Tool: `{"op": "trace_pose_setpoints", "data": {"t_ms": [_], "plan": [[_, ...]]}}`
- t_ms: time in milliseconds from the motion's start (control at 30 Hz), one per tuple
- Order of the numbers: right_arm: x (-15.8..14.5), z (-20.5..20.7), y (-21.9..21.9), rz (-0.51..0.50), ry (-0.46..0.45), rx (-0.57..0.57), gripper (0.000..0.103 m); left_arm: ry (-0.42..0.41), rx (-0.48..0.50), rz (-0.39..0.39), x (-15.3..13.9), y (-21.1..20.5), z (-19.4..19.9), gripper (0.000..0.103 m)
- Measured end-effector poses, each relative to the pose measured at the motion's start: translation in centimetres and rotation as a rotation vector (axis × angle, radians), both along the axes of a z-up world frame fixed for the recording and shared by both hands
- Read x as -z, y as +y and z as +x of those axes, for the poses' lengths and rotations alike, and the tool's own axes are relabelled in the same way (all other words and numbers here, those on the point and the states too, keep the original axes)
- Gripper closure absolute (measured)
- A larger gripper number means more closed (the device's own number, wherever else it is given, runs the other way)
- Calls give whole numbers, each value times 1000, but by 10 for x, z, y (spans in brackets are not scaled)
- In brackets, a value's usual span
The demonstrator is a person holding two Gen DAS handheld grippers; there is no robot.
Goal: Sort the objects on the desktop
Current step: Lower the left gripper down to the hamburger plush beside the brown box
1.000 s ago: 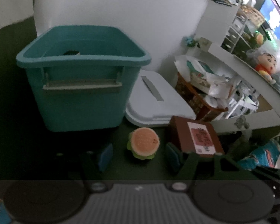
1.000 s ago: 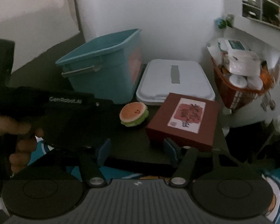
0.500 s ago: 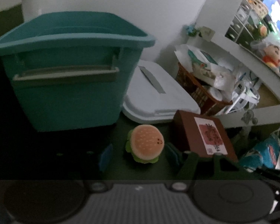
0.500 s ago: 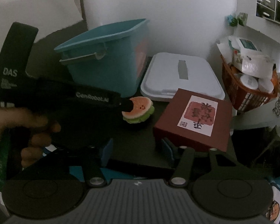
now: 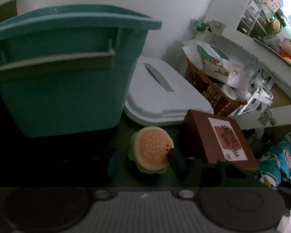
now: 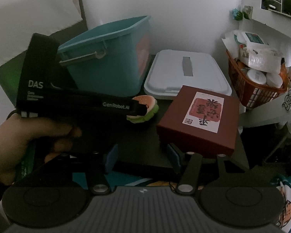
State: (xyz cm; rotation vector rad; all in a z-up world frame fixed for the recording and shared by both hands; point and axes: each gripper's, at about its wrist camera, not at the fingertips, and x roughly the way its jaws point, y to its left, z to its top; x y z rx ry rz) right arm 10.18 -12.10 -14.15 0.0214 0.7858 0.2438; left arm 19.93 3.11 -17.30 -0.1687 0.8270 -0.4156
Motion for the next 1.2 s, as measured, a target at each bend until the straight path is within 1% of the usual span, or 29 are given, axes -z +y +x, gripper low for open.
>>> {"op": "trace_pose_setpoints", "data": {"t_ms": [33,100,233,400,467,600,733,800,967,1033,1133,1167,1200], "plan": [[-1,-1,0,1,-2,-2,43,9,0,-11,1,1,0,56],[-2,-2,0,1,-6,-5,43,25,-2,-22,2,3,0,65],[-2,-2,-1,-3,-7,-3,43,37,-5,-27,2,5,-1,68],[-1,-2,0,-16,-8,-4,43,73,-9,-55,-1,9,-2,79],[1,0,1,-27,-9,-8,43,87,-8,-67,-1,11,-4,81],[0,1,1,-42,-17,-2,43,88,11,-49,-2,9,-10,84],[-2,-2,0,-54,-29,3,43,90,25,-46,-3,6,-16,87],[-2,-2,0,-60,-31,6,43,85,30,-45,-6,5,-19,89],[-2,-3,0,-70,-29,9,43,70,23,-45,-13,8,-26,89],[-3,-4,1,-70,-32,8,43,54,-1,-39,-15,11,-27,85],[-6,-7,2,-69,-39,3,43,23,-29,-25,-18,13,-22,71],[-6,-7,3,-68,-41,-1,43,15,-27,-21,-18,12,-20,63],[-7,-8,4,-68,-42,-5,43,7,-23,-17,-18,12,-17,58]]}}
